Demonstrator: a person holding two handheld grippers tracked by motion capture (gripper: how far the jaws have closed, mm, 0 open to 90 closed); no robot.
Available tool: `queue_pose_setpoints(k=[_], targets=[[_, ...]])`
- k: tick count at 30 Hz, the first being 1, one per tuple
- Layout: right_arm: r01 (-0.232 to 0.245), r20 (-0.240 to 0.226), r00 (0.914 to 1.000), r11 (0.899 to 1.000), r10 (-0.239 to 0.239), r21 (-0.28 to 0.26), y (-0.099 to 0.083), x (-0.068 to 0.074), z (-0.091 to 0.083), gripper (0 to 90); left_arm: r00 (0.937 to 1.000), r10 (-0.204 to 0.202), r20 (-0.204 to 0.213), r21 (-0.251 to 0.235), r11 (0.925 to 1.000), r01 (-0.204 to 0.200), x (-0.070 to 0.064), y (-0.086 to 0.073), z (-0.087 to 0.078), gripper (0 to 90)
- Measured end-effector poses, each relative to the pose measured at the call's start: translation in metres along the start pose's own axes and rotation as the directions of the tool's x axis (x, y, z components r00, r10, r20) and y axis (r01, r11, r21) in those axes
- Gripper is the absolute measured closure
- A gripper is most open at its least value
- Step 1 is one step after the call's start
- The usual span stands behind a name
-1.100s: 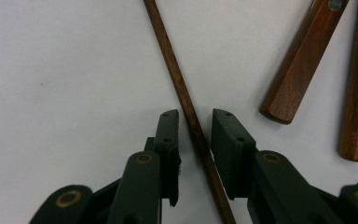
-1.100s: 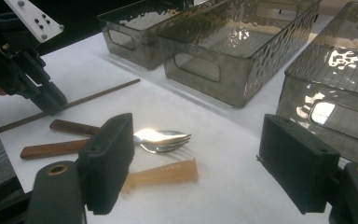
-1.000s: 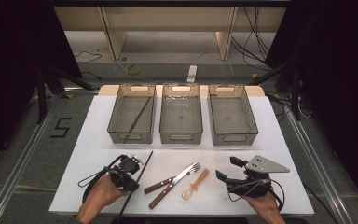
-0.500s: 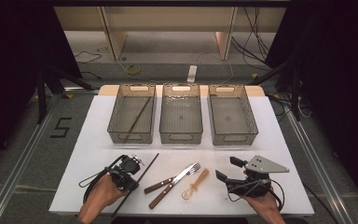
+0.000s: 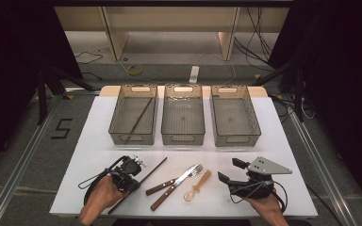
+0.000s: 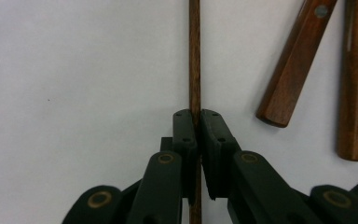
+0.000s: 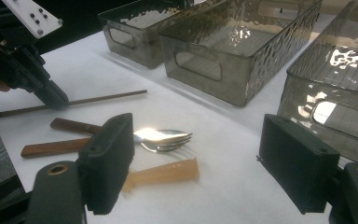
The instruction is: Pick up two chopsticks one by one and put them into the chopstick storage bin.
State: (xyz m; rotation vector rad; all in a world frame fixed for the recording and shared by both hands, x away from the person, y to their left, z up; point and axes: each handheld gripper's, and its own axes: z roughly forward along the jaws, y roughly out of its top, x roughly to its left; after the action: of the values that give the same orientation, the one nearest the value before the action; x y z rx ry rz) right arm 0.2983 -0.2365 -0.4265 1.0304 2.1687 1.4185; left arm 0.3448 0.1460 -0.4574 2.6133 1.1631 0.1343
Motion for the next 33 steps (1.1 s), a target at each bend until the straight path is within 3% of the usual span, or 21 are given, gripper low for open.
queue_pose_setpoints(k=[18, 20, 25, 33], targets=[[-0.003, -0.004, 1.0, 1.0, 0.003, 0.001, 0.0, -0.001, 0.0, 27.1, 0.9992, -0.035, 0.019, -0.105, 0.9938, 0.037, 0.011, 0.0, -0.027, 84.5], [-0.004, -0.004, 1.0, 1.0, 0.004, 0.0, 0.0, -0.001, 0.0, 27.1, 0.998, -0.047, 0.043, -0.12, 0.9914, 0.052, 0.014, 0.0, -0.03, 84.5], [-0.005, -0.006, 1.0, 1.0, 0.005, 0.002, 0.0, -0.001, 0.0, 27.1, 0.9963, -0.062, 0.059, -0.157, 0.985, 0.07, 0.022, 0.002, -0.037, 84.5], [-0.005, -0.006, 1.0, 1.0, 0.005, 0.005, 0.0, -0.001, 0.001, 27.1, 0.9958, -0.074, 0.053, -0.198, 0.9766, 0.083, 0.029, 0.012, -0.045, 84.5]])
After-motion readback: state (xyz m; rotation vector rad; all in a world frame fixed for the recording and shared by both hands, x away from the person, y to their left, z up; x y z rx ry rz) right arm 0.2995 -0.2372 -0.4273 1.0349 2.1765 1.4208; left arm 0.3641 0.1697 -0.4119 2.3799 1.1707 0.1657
